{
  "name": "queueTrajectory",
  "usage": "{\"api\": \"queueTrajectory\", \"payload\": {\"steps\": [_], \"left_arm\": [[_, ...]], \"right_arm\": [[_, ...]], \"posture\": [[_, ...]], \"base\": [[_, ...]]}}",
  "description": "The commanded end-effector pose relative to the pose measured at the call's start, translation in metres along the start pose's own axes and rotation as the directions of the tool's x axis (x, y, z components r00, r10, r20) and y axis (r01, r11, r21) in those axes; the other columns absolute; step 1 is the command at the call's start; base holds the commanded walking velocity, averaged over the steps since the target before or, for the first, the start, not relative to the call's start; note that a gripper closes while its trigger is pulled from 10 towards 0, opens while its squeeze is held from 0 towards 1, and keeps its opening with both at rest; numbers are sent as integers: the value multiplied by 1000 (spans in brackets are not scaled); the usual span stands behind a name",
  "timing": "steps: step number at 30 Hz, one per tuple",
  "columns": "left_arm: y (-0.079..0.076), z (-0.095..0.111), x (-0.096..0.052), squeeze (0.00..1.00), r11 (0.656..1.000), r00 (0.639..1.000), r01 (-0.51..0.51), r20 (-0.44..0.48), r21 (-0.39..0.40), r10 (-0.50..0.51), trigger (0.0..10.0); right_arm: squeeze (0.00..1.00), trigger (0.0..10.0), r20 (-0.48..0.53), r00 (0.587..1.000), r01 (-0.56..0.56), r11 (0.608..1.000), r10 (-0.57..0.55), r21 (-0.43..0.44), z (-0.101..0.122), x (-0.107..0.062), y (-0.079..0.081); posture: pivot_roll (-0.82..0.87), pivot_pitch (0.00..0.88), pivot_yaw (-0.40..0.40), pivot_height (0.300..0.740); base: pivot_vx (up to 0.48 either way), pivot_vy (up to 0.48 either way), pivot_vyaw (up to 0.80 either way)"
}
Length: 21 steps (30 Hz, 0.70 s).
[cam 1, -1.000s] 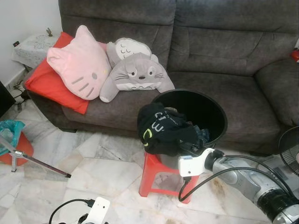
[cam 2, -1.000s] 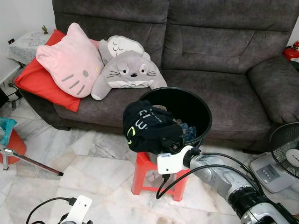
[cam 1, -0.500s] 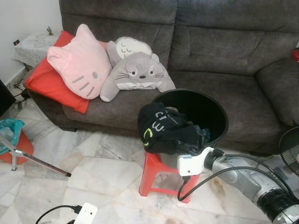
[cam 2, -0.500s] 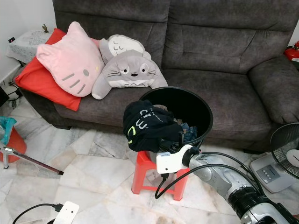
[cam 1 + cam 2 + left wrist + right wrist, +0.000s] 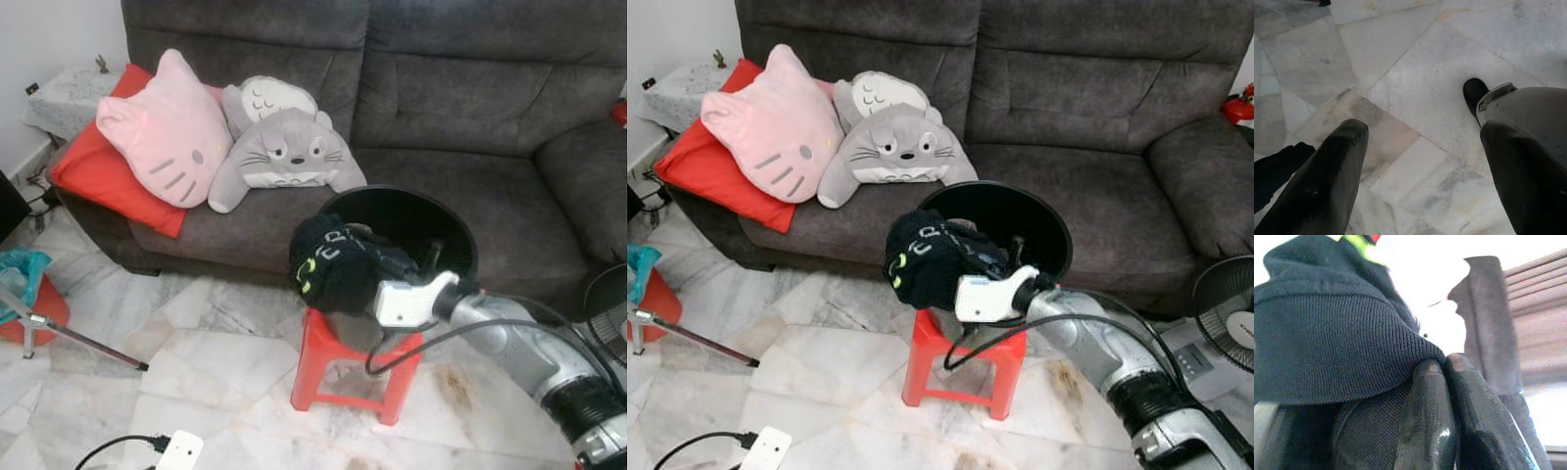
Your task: Hang hanger
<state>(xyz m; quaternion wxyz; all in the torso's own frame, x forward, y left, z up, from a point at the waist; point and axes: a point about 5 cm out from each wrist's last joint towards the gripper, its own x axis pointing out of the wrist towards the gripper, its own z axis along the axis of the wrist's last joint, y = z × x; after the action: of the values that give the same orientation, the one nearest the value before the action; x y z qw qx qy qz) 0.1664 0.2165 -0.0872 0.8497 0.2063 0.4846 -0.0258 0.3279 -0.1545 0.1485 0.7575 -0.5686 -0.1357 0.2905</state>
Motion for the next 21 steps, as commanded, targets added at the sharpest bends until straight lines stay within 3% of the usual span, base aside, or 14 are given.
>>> {"api": "queueTrajectory", "payload": {"steps": [1,9,11,21], "left_arm": [[0,-5,-1,0,1000,1000,3,-14,20,-3,10000],[0,-5,-1,0,1000,1000,4,-12,20,-3,10000],[-1,-5,-1,0,1000,1000,6,-12,22,-5,10000],[-2,-2,0,0,1000,1000,9,-6,22,-9,10000]], "right_arm": [[0,0,51,998,34,999,-35,33,9,2,-12],[0,0,150,988,-39,995,25,94,30,4,-8],[0,0,180,979,-116,985,92,127,35,1,0],[0,0,190,958,-247,953,214,174,38,-6,17]], "posture": [[56,68,-20,736],[58,68,-22,736],[56,68,-22,736],[55,69,-23,736]], "base": [[0,0,0],[0,0,0],[0,0,0],[0,0,0]]}}
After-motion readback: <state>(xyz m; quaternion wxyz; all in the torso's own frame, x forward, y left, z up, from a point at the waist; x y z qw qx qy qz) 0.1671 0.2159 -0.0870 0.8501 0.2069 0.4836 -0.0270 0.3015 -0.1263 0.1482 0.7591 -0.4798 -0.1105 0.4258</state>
